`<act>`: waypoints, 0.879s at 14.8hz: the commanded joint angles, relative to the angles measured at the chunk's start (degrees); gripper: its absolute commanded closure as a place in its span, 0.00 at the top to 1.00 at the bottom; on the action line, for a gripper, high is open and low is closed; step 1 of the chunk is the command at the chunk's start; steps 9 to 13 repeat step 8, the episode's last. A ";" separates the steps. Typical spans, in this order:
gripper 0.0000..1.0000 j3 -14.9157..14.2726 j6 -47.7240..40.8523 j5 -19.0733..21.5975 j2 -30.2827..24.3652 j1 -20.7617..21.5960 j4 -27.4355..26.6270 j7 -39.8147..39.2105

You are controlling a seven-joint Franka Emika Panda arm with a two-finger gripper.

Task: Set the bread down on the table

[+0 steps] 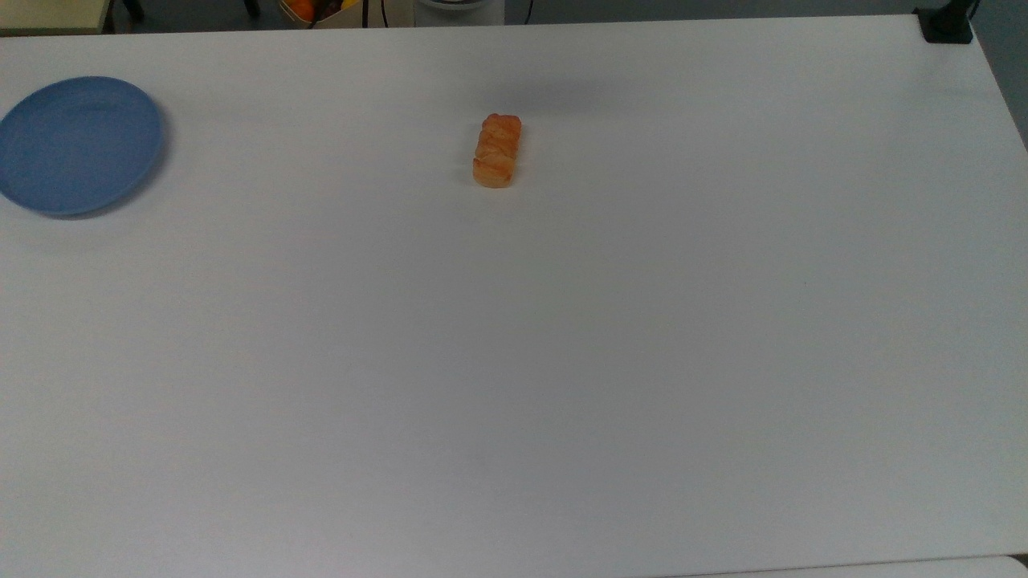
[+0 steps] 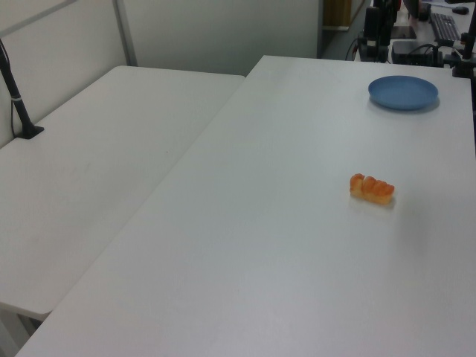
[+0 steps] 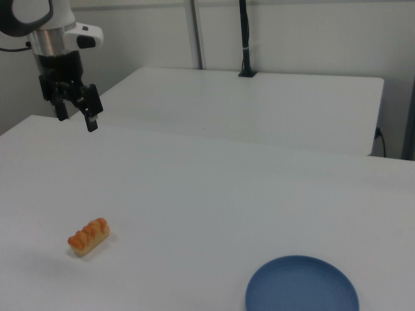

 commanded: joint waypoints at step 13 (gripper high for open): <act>1.00 0.19 10.50 0.26 2.33 -0.24 -0.21 -11.92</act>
